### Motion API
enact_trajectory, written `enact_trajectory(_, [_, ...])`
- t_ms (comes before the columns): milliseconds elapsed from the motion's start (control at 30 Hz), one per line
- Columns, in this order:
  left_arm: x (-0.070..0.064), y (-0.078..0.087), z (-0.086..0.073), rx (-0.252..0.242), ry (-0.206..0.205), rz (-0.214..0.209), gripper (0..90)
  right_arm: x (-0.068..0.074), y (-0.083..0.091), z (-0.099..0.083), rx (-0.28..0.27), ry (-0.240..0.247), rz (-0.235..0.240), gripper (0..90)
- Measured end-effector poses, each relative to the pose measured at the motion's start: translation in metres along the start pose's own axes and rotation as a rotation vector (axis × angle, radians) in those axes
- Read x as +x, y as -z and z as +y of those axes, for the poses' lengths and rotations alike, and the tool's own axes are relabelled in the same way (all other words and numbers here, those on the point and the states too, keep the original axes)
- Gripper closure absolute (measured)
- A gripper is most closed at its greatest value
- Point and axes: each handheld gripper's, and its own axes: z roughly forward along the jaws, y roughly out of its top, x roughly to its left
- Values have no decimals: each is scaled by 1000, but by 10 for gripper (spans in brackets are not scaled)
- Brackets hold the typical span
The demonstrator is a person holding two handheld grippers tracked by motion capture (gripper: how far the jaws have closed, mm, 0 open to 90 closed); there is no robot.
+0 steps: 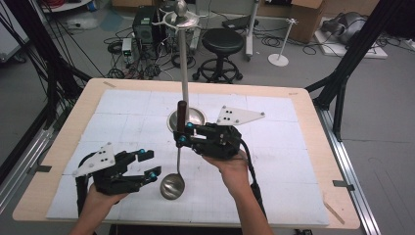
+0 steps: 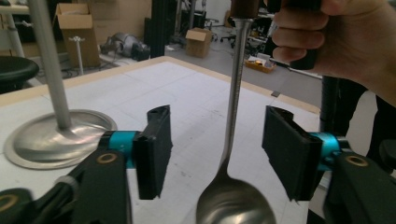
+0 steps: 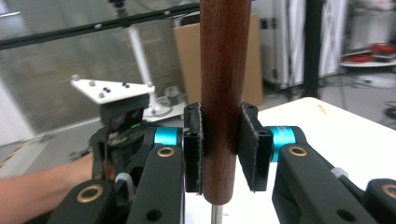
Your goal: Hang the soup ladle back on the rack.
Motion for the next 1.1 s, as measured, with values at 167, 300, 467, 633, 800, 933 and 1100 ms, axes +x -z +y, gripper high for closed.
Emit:
enact_trajectory(167, [8,16,-8,-13,-16,13,307,-6,-5,9,35,42,31,740])
enact_trajectory(300, [11,23,-12,-24,-32,52,219,-15,-10,22,52,59,30,741])
enact_trajectory(467, [13,26,-16,-16,-36,90,187,-28,-17,43,67,81,44,741])
enact_trajectory(633, [14,30,-18,-27,-32,102,199,-44,-27,59,100,96,59,741])
enact_trajectory(800, [16,34,-21,-33,-28,122,199,-57,-34,70,113,97,60,740])
enact_trajectory(933, [18,36,-23,-42,-32,131,199,-69,-38,78,123,100,54,740])
enact_trajectory(1100, [21,37,-25,-41,-29,145,198,-81,-43,91,120,101,56,740])
